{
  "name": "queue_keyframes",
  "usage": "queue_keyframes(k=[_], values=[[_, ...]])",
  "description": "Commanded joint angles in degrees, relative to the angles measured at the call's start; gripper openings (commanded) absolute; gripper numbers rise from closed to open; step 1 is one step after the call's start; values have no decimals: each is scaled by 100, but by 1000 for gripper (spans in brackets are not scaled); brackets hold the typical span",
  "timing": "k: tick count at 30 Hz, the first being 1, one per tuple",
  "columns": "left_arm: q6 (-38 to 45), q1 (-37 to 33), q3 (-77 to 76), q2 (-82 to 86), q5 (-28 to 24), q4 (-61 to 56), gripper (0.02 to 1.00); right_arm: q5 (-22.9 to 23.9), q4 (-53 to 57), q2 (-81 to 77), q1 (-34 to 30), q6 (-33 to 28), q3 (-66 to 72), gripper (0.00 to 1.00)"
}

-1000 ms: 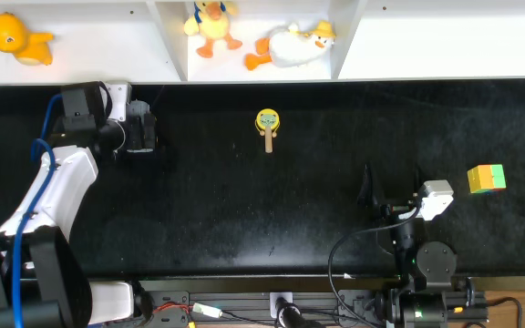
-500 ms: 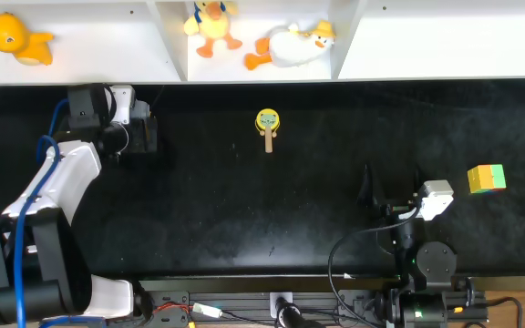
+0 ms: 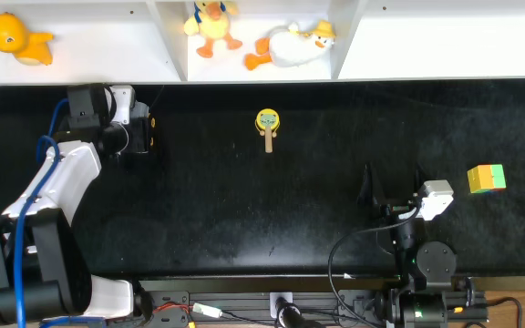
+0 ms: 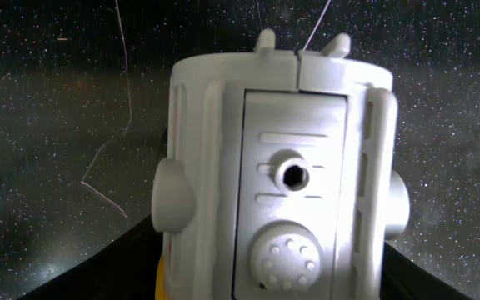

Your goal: Store Toys

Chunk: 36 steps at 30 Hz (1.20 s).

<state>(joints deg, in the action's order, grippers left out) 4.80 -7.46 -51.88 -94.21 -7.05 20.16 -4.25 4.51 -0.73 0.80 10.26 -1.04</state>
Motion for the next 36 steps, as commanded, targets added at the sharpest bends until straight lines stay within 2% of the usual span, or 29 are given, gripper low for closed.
queue_keyframes(k=[1,4,9,15,27,36], values=[[-42,48,31,2,2,138,421,-17,-33,46,31,-17,72,993],[-66,46,-109,81,4,367,314,-17,-33,46,31,-17,72,993],[-66,48,-643,420,7,1075,36,-17,-33,46,31,-17,72,996],[-81,48,-946,940,37,1119,36,-17,-33,46,31,-17,72,996],[-81,48,-949,597,63,-824,36,-17,-33,46,31,-17,72,998],[-321,52,-1209,87,52,-1283,36,-17,-33,48,31,-17,72,996]])
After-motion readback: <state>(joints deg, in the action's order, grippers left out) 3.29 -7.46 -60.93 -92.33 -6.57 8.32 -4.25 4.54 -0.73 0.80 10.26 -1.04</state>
